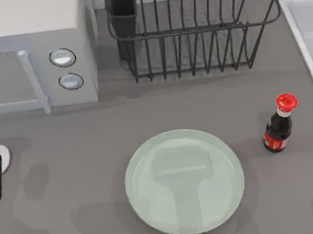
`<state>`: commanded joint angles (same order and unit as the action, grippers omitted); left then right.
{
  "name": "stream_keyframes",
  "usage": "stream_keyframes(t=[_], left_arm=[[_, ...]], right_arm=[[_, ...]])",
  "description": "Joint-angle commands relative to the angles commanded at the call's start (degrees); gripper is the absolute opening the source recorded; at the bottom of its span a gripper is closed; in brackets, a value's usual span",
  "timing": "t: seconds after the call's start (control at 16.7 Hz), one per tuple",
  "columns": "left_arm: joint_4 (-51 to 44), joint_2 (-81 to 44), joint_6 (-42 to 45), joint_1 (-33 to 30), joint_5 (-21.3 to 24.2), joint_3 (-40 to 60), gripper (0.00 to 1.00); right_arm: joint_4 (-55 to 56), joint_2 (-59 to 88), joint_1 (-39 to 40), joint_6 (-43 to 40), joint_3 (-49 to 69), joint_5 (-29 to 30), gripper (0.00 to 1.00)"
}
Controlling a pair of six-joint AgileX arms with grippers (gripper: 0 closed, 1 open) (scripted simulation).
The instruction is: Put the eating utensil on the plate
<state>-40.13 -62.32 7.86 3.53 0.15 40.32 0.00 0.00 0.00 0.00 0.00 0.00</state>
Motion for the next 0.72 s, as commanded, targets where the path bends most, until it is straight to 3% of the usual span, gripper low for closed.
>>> stream_keyframes(t=[0.42, 0.72], left_arm=[[-16.9, -26.0, 3.4, 1.7, -0.2, 18.3, 1.0], [-19.7, -30.3, 4.0, 2.1, -0.3, 21.9, 1.0]], right_arm=[[0.0, 0.0, 0.0, 0.0, 0.0, 0.0, 1.0], [0.0, 0.0, 0.0, 0.0, 0.0, 0.0, 1.0]])
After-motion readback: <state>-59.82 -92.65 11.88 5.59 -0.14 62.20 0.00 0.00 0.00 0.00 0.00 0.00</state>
